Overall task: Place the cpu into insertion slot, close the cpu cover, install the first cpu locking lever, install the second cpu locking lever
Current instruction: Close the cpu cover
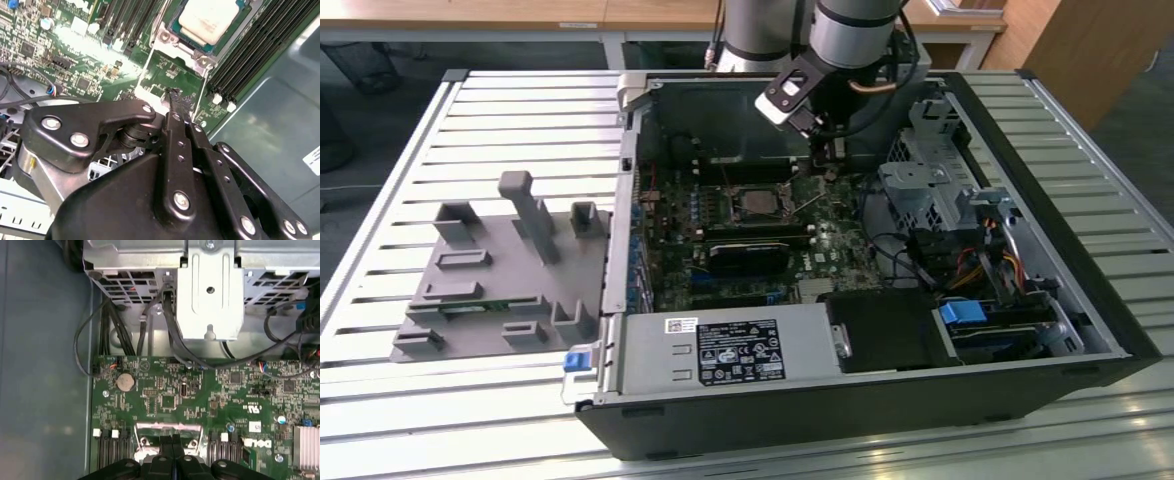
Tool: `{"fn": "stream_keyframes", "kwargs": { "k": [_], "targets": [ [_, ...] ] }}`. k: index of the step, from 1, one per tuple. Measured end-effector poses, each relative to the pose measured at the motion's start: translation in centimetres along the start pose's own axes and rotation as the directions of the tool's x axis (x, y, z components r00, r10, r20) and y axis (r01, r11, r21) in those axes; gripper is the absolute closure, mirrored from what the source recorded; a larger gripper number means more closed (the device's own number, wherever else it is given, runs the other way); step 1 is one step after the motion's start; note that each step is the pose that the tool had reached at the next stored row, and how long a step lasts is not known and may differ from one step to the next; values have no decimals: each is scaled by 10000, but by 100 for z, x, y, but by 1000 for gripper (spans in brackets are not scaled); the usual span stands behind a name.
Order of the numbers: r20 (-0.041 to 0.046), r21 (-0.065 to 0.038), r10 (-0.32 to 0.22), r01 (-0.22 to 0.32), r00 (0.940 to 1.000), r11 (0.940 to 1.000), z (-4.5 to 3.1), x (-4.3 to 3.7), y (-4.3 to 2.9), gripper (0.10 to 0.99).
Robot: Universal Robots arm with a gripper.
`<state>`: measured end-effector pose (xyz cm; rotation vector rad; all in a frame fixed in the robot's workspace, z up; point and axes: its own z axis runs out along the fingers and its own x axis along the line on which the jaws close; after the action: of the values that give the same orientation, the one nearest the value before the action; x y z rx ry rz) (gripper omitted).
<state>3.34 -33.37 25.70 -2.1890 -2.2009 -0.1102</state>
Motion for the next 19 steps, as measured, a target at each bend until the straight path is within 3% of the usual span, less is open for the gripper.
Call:
{"fn": "stream_keyframes", "kwargs": {
  "k": [19],
  "targets": [
    [3,74,2,-2,10000,10000,61,54,279,969]
  ]
}}
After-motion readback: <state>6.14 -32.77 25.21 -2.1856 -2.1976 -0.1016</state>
